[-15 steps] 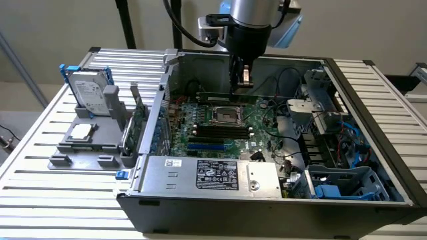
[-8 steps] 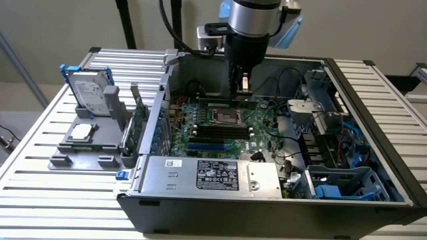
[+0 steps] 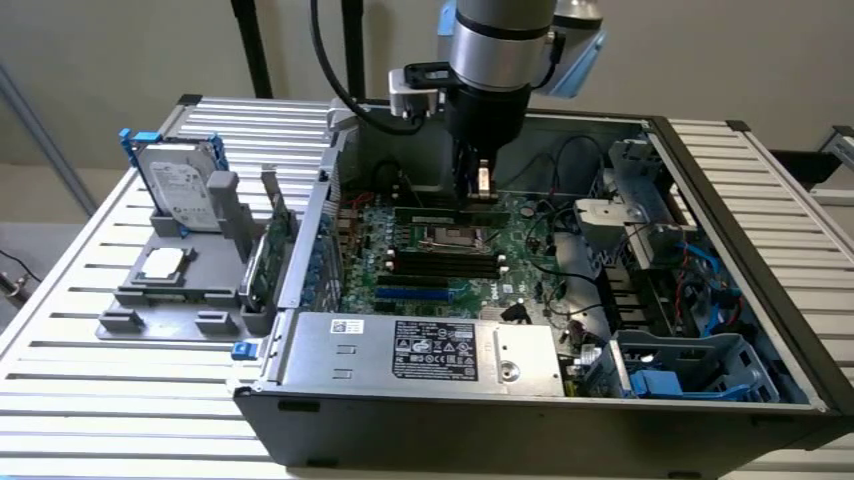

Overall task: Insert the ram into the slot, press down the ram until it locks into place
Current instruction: 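Insert the ram into the slot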

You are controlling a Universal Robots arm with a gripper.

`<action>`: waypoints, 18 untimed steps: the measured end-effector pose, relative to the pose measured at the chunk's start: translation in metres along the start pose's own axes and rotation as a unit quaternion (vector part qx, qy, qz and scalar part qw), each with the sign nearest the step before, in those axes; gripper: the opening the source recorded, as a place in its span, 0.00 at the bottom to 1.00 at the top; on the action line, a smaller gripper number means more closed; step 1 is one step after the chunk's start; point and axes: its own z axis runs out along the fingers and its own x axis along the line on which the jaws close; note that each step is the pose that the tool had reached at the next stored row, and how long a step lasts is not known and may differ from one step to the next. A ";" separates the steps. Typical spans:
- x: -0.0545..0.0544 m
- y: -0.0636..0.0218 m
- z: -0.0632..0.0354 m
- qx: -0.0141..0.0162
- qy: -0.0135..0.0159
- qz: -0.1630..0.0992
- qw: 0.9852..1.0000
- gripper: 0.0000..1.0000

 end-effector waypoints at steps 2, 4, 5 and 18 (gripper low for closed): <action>0.000 0.0002 0.0037 0.002 0.000 0.000 1.000 0.14; 0.000 0.0002 0.0074 0.004 0.000 0.000 1.000 0.14; 0.000 0.0002 0.0092 0.005 0.000 0.000 1.000 0.14; 0.001 0.0007 0.0322 0.006 0.007 0.000 1.000 0.14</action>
